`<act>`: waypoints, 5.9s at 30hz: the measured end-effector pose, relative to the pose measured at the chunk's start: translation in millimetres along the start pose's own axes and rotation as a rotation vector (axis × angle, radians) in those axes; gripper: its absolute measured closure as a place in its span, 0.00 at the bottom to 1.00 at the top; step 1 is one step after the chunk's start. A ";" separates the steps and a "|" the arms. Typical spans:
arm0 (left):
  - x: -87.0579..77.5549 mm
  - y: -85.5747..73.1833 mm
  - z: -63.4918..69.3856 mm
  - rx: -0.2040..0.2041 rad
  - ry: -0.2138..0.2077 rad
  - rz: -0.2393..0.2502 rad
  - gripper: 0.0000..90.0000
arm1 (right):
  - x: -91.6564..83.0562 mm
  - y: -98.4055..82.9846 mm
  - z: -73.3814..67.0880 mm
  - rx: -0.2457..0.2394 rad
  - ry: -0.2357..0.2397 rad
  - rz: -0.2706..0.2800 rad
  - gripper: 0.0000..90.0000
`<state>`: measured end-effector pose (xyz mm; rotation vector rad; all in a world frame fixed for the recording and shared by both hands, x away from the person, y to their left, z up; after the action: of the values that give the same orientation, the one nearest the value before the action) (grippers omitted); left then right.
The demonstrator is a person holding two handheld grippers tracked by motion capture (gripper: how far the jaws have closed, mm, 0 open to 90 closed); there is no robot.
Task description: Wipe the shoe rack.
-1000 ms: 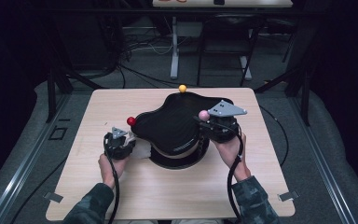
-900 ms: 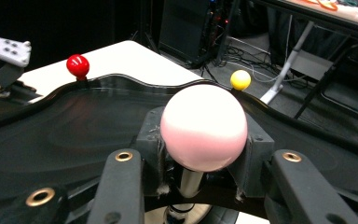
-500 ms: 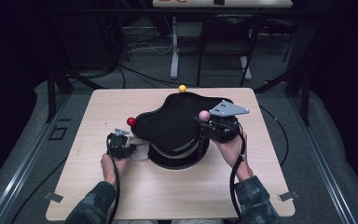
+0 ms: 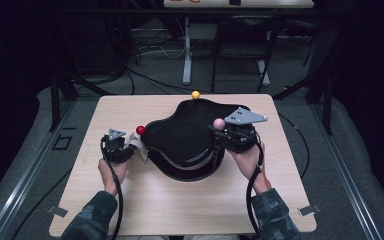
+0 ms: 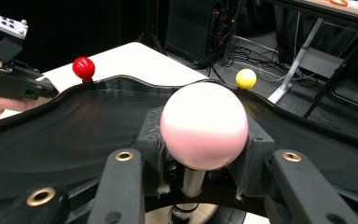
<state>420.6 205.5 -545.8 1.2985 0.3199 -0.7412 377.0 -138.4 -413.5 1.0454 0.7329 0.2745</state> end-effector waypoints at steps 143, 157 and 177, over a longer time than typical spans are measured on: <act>30.2 -1.3 7.8 0.151 -0.120 -0.020 0.82 | -37.2 -23.4 -1.1 0.073 -0.023 -0.023 0.56; 23.6 -6.9 4.9 0.146 -0.118 -0.009 0.82 | 10.4 -76.6 -30.6 0.152 0.049 -0.120 0.77; 3.1 -15.8 -8.7 0.134 -0.077 -0.025 0.83 | 50.0 -70.6 -22.4 0.121 0.015 -0.097 0.83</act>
<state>414.2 211.5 -561.8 1.3901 0.2272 -0.8434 389.7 -131.3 -501.7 1.1194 0.8190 0.1563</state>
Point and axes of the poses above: each handheld gripper's, and its own axes: x roughly forward along the jaws, y roughly out of its top, z roughly to its right, the point moved 3 cm from there along x, roughly forward along the jaws, and after that the axes turned 13 degrees about -x, right-handed, at the moved point
